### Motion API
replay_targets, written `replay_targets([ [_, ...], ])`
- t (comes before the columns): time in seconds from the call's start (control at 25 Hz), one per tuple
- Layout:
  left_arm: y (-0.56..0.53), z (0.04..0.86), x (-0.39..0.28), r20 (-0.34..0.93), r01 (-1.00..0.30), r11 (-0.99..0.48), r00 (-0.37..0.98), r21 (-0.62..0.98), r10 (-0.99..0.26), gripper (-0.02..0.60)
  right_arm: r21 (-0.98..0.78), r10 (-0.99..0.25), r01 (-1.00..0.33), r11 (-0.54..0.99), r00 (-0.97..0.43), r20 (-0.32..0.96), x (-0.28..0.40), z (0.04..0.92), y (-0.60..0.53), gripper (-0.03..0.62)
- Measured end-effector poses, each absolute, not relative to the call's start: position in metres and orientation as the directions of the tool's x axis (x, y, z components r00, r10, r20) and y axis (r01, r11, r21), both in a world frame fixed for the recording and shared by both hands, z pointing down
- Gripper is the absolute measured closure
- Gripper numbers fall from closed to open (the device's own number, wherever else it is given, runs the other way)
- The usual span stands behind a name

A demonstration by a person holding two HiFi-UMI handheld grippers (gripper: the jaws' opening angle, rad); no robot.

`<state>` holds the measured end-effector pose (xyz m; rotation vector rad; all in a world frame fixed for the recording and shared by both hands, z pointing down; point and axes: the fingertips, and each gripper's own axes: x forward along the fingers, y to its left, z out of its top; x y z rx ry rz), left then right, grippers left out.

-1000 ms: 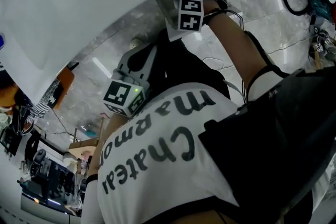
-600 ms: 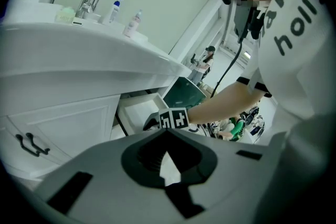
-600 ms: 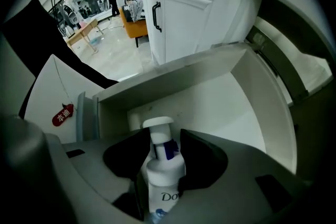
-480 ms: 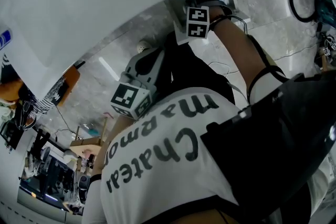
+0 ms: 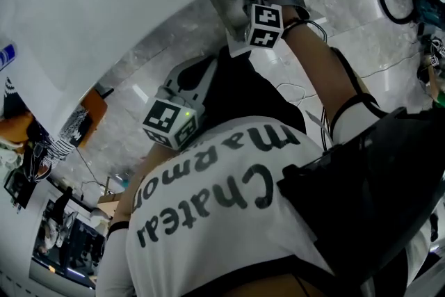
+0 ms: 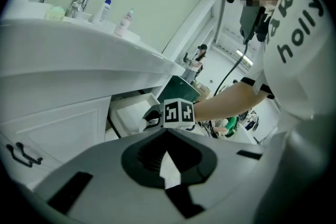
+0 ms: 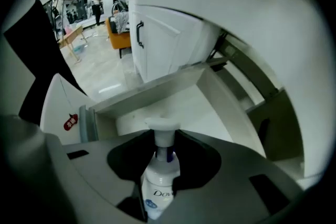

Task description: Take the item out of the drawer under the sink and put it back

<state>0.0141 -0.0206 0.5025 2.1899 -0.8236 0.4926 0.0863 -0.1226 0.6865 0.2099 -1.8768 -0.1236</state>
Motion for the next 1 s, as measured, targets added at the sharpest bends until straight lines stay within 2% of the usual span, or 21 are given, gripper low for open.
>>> replay_targets([
  [0.2,-0.018,0.490,0.018,0.530,-0.646,-0.592,0.753,0.482,-0.391,0.577,0.199,-0.361,-0.387,0.900,-0.408,0.839,0.095,0.634,-0.143,0.474],
  [0.32,-0.011,0.478,0.016,0.504,-0.623,-0.632,0.770,0.460,-0.392,0.577,0.131,-0.455,-0.594,0.793,-0.436,0.777,0.105,0.607,-0.148,0.474],
  [0.44,-0.005,0.466,0.003,0.483,-0.614,-0.652,0.778,0.446,-0.403,0.577,0.044,-0.530,-0.742,0.669,-0.435,0.728,0.108,0.582,-0.142,0.476],
  [0.68,0.007,0.446,-0.030,0.440,-0.586,-0.677,0.802,0.446,-0.404,0.577,-0.068,-0.637,-0.883,0.464,-0.386,0.667,0.096,0.531,-0.123,0.476],
  [1.0,0.006,0.398,-0.048,0.350,-0.556,-0.743,0.826,0.374,-0.442,0.577,-0.101,-0.751,-0.943,0.316,-0.314,0.581,0.077,0.452,-0.100,0.476],
])
